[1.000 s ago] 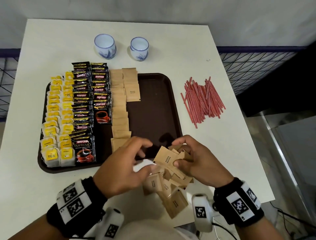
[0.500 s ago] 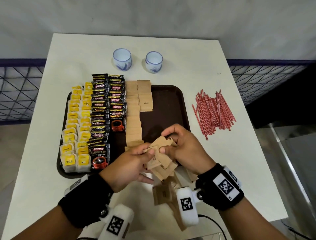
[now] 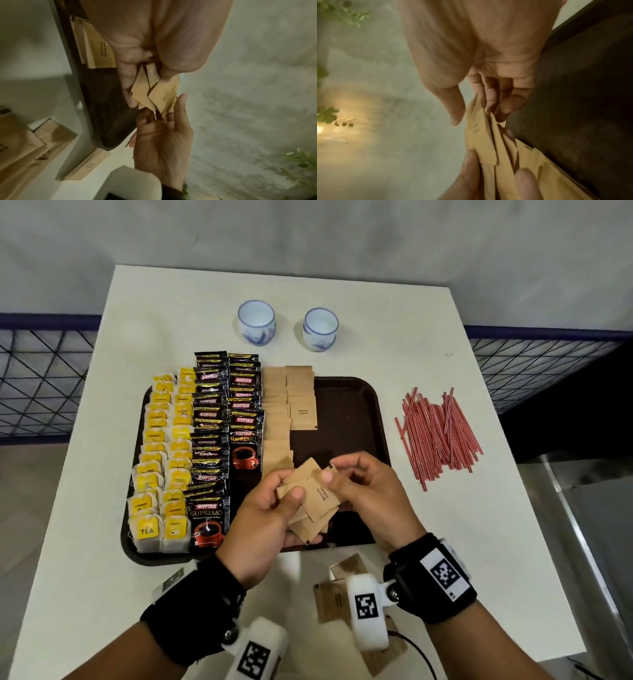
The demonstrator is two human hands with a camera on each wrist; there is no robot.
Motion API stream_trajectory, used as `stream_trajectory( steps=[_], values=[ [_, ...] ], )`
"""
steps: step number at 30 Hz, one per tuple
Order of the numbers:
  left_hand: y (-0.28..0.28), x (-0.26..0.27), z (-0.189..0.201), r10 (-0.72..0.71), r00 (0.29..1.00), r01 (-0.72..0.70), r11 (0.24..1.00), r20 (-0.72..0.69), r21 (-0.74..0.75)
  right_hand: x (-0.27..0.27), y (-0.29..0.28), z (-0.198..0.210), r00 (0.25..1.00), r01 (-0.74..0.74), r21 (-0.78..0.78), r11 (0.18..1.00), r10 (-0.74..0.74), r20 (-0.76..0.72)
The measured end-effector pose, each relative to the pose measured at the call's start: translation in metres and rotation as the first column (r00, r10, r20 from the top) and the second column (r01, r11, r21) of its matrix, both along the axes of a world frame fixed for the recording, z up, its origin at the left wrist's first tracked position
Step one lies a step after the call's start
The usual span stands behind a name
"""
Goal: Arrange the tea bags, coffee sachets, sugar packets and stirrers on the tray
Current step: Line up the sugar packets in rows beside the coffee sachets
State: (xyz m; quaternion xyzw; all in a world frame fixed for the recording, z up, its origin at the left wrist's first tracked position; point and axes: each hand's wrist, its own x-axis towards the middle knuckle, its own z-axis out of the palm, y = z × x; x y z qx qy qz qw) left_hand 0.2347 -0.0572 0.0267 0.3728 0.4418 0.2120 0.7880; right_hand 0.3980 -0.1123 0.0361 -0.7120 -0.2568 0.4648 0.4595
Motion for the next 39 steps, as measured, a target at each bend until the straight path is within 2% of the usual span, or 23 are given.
stream_trajectory(
  steps=[3,6,9,11,13,17,19,23,25,28,30,32,35,39],
  values=[
    [0.005,0.002,-0.001,0.065,0.998,-0.065,0.998,-0.004,0.022,0.002,-0.002,0.000,0.995,-0.002,0.002,1.000,0.002,-0.097],
    [0.007,0.005,-0.002,0.095,0.995,-0.094,0.995,-0.026,0.030,0.002,0.000,-0.003,0.996,-0.032,0.025,0.999,0.034,-0.082],
    [0.010,0.003,-0.003,0.078,0.996,-0.075,0.995,-0.051,0.066,0.003,0.004,0.001,0.981,-0.166,0.058,0.984,0.160,0.107],
    [0.013,0.002,-0.003,0.054,0.996,-0.047,0.994,-0.065,0.101,0.005,0.007,0.004,0.930,-0.293,0.057,0.955,0.270,0.249],
    [0.016,0.001,-0.003,0.047,0.997,-0.039,0.992,-0.065,0.118,0.006,0.012,0.005,0.888,-0.358,0.041,0.933,0.326,0.323],
    [0.024,0.000,-0.001,0.071,0.996,-0.063,0.989,-0.055,0.134,0.016,0.019,-0.002,0.878,-0.304,-0.024,0.952,0.290,0.381],
    [0.028,-0.001,-0.002,0.089,0.994,-0.080,0.988,-0.059,0.134,0.018,0.021,-0.005,0.888,-0.282,-0.053,0.958,0.282,0.364],
    [0.031,0.000,-0.003,0.091,0.993,-0.078,0.985,-0.079,0.157,0.012,0.027,-0.005,0.936,-0.341,-0.007,0.940,0.340,0.091],
    [0.032,0.000,-0.003,0.108,0.990,-0.092,0.981,-0.087,0.174,0.010,0.031,-0.006,0.941,-0.339,-0.003,0.941,0.339,0.012],
    [0.039,-0.005,-0.004,0.171,0.980,-0.147,0.966,-0.101,0.212,0.015,0.038,-0.007,0.976,-0.208,-0.015,0.978,0.206,-0.072],
    [0.044,-0.011,-0.005,0.205,0.973,-0.174,0.955,-0.110,0.238,0.027,0.046,-0.012,0.995,-0.085,-0.043,0.996,0.082,-0.051],
    [0.048,-0.016,-0.003,0.213,0.973,-0.185,0.952,-0.094,0.242,0.040,0.059,-0.018,0.999,-0.027,-0.072,0.997,0.029,0.021],
    [0.049,-0.021,0.000,0.218,0.974,-0.201,0.956,-0.056,0.215,0.056,0.083,-0.029,0.999,0.010,-0.119,0.993,-0.005,0.044],
    [0.044,-0.027,-0.001,0.221,0.972,-0.199,0.958,-0.086,0.207,0.065,0.112,-0.039,0.995,-0.019,-0.168,0.986,0.035,0.094]
  ],
)
